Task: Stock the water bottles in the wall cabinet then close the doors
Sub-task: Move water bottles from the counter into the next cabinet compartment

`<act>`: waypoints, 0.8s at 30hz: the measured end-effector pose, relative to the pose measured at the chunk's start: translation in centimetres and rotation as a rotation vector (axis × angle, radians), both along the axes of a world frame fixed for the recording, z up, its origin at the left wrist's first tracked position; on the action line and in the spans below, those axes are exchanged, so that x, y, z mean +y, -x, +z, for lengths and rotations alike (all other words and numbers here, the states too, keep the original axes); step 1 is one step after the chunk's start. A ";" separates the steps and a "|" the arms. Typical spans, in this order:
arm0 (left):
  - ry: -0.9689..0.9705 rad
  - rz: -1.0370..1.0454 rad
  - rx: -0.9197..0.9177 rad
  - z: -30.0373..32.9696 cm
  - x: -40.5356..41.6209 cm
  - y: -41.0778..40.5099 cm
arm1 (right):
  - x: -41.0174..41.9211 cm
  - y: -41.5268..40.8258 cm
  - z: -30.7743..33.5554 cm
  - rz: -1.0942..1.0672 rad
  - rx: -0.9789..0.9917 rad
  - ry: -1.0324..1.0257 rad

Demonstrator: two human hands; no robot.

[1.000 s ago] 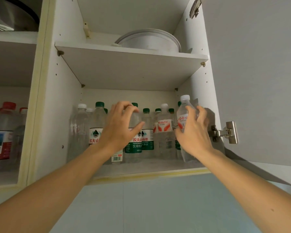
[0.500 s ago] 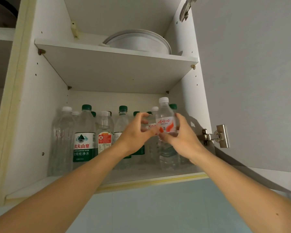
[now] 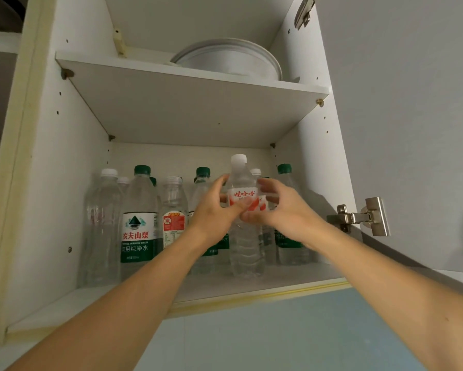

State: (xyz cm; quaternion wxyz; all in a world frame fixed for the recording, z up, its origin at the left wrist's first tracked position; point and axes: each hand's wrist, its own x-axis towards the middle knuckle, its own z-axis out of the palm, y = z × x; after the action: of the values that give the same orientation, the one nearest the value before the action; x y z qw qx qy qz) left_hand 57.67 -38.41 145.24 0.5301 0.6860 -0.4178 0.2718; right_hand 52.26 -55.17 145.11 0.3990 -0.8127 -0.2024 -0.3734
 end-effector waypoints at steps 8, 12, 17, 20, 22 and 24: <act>-0.067 0.224 -0.108 -0.6 -0.1 -0.8 | -3.0 -0.3 3.3 -0.457 -0.142 -0.027; -0.113 0.294 -0.133 -0.6 -0.2 -1.0 | -3.6 -1.4 4.2 -0.509 0.077 -0.002; -0.122 0.342 -0.169 -0.7 0.1 -0.9 | -3.0 -2.1 3.4 -0.587 0.220 0.068; -0.124 0.372 -0.177 -0.7 0.3 -0.7 | -3.1 -1.8 3.3 -0.598 0.200 0.091; -0.118 0.386 -0.178 -0.7 0.3 -0.5 | -3.2 -0.9 3.7 -0.591 0.204 0.110; -0.124 0.373 -0.165 -0.7 0.3 -0.3 | -3.2 0.2 4.0 -0.582 0.220 0.128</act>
State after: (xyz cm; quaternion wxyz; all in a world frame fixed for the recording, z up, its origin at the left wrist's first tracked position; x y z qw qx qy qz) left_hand 57.98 -38.06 144.57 0.3913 0.7582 -0.3417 0.3941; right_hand 52.07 -58.39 149.07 0.2432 -0.8954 0.0599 -0.3680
